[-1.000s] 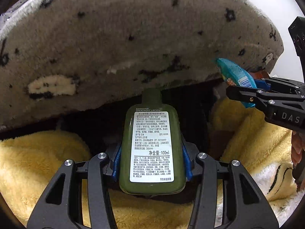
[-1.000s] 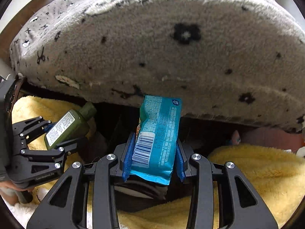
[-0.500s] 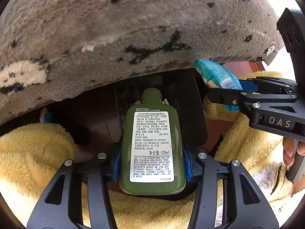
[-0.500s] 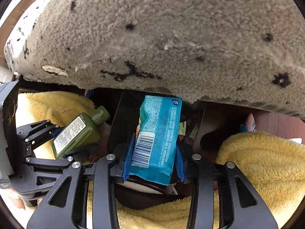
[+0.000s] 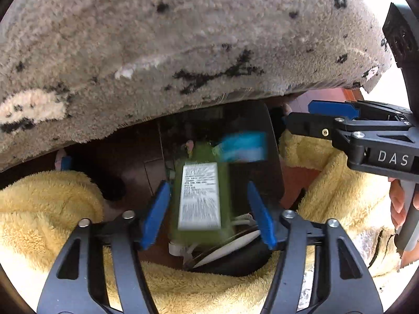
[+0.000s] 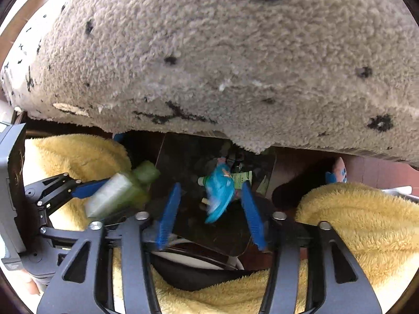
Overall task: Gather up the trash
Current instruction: 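Carry lotion bottle and wipes pack down to the bin and open both tools, then raise both tools back over the bed toward the remaining items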
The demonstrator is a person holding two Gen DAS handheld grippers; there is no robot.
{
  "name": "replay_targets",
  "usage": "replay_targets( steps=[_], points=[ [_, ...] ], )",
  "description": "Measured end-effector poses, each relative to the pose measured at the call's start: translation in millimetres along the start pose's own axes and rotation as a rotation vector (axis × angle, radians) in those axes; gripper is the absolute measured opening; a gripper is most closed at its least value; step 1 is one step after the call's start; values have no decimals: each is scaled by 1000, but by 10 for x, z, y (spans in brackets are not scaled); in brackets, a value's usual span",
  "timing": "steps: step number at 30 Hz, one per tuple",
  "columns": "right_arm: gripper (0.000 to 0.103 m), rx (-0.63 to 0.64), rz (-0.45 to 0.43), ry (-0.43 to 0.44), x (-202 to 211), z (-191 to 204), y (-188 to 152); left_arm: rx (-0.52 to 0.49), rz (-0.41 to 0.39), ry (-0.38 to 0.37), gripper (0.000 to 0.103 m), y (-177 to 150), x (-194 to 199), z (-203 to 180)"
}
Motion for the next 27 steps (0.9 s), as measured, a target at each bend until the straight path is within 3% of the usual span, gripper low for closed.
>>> replay_targets(
  steps=[3,10,13,27],
  points=[
    [63,-7,-19,-6,79,-9,15,-1,-32,23,72,18,121,6],
    [87,-11,-119,-38,438,-58,24,-7,-114,83,94,54,492,64],
    [93,-10,-165,-54,621,-79,38,-9,-157,106,95,94,687,87],
    [95,-1,-364,-102,1412,-236,447,14,-347,201,95,518,1519,319]
  ],
)
Point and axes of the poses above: each gripper's, at about its wrist camera, not at the fingertips, and x roughly against the way its jaws point, z to its left, y to its top, the point moved 3 cm from there along -x, roughly the way its jaws point, and after that the axes turned 8 degrees about z, right-handed, at the moved point
